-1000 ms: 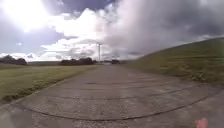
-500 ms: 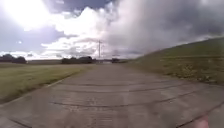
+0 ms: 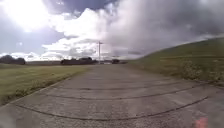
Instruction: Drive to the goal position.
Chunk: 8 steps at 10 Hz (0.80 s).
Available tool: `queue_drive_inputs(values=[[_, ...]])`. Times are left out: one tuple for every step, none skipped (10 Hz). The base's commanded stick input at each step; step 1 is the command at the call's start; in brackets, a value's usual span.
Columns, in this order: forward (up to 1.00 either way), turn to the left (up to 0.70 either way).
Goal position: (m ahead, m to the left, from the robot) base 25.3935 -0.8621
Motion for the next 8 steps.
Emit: queue_drive_inputs(values=[[0.70, 0.00], [0.70, 0.00], [0.70, 0.00], [0.70, 0.00], [0.70, 0.00], [0.70, 0.00], [0.70, 0.00], [0.70, 0.00]])
